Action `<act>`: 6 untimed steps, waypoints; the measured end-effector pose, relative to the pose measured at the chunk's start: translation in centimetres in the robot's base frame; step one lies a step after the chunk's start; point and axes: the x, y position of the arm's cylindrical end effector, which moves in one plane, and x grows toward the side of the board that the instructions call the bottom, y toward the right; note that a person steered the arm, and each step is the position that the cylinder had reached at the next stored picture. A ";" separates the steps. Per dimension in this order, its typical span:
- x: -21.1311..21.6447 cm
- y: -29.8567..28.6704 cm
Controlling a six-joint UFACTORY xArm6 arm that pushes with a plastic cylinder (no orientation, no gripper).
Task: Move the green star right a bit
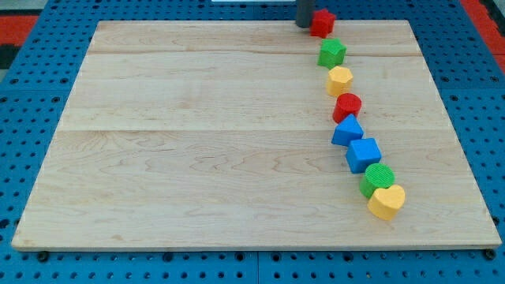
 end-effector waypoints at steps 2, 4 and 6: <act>0.8 -2.2; 7.2 -1.3; 7.3 2.7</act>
